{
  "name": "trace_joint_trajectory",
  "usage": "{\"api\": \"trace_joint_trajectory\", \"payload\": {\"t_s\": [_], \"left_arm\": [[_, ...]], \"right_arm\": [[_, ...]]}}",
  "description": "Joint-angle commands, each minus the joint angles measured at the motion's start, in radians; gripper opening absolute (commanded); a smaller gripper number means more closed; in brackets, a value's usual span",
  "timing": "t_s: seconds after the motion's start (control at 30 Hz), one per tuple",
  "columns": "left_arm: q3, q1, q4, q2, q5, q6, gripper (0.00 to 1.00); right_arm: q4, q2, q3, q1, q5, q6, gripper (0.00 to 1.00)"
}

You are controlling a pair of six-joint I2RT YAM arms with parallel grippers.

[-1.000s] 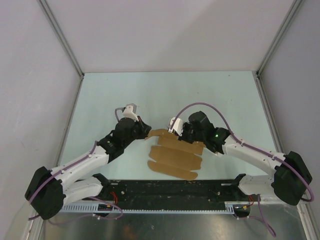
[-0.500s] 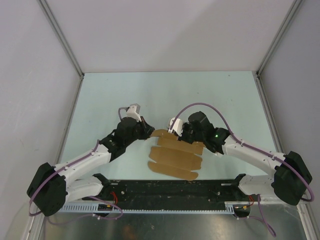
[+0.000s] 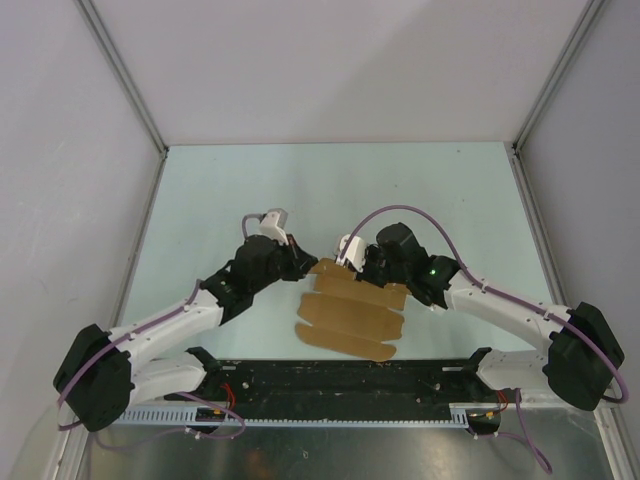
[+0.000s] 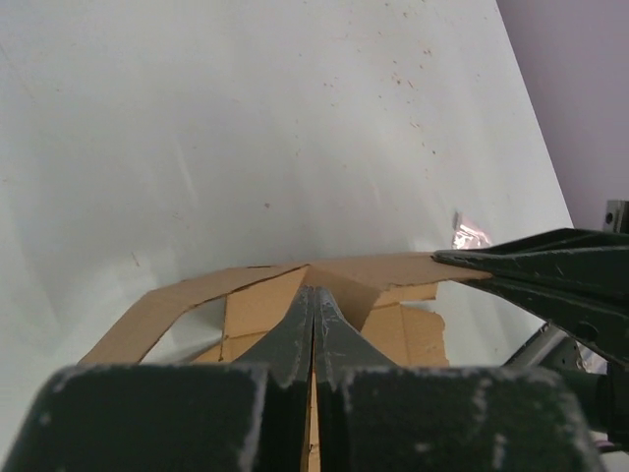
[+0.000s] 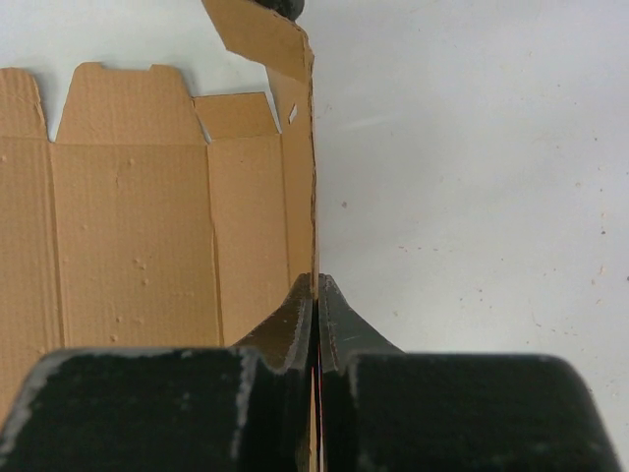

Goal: Fold the paper box

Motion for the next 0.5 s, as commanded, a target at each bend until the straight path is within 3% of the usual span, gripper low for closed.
{"api": "trace_joint_trajectory", "payload": {"t_s": [0.0, 0.47], "left_arm": [[-0.005, -0.025, 0.060, 0.003, 0.025, 0.000, 0.00], [-0.054, -0.042, 0.080, 0.006, 0.020, -0.026, 0.00]], "right_arm": [[0.035, 0.004, 0.001, 0.011, 0.015, 0.017, 0.00], [0.067, 0.026, 0.000, 0.026, 0.059, 0.040, 0.00]]}}
